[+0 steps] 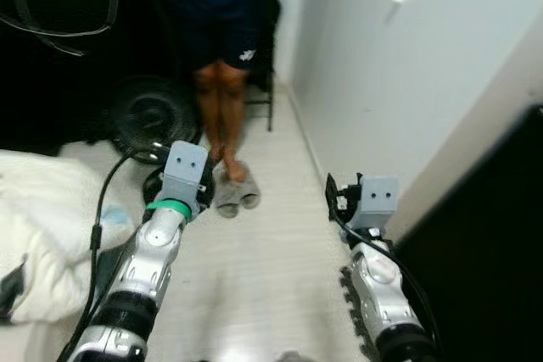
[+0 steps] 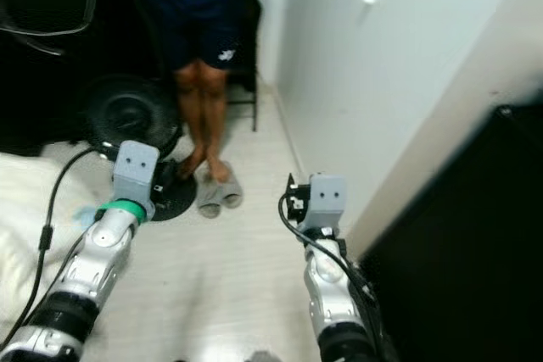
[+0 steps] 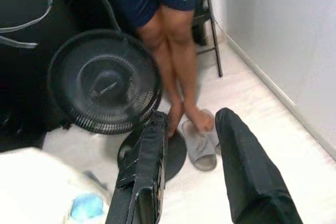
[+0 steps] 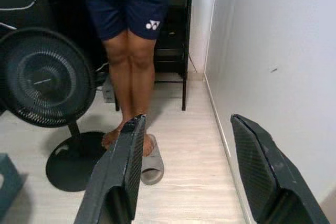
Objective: Clean up the room
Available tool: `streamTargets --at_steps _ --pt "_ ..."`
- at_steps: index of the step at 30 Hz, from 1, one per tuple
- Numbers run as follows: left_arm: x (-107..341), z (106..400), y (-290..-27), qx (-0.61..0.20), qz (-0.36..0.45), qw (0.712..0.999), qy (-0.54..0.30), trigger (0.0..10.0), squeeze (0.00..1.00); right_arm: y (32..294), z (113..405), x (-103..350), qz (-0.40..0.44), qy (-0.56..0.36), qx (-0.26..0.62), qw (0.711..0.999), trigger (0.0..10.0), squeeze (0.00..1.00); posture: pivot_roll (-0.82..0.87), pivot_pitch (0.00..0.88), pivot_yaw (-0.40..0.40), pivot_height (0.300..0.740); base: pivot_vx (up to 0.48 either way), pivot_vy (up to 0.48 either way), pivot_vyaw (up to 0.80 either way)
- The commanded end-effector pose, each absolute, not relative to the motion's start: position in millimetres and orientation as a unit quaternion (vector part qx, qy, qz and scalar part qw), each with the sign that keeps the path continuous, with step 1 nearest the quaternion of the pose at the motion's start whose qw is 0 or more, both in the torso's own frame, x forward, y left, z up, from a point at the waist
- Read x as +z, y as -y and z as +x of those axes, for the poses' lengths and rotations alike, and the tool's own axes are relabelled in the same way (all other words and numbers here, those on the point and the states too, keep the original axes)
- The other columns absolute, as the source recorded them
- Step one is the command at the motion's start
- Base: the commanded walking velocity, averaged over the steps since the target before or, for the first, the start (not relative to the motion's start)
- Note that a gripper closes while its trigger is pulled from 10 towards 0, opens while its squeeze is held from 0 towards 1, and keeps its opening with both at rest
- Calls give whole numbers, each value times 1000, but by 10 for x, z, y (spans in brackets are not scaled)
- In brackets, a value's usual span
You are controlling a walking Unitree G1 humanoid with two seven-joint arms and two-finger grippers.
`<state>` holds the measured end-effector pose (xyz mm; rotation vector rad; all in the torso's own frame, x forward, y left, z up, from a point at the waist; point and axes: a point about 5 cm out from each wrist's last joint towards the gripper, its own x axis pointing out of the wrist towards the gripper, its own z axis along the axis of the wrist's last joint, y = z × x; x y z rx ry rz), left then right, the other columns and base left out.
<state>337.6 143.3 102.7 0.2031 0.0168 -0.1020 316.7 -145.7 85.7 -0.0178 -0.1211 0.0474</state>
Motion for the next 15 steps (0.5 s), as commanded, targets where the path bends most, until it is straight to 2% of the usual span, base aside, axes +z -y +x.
streamTargets --at_steps 1,15 --pt "1028 3375 -1408 -57 106 993 -8 10000 0 1486 3137 800 -8 48 17 999 10000 0 -37 42 33 740 -401 0 0" --pt "1026 3379 -1411 -56 107 993 -8 10000 0 1485 3132 781 -9 44 17 999 10000 0 -36 43 33 740 -397 0 0"
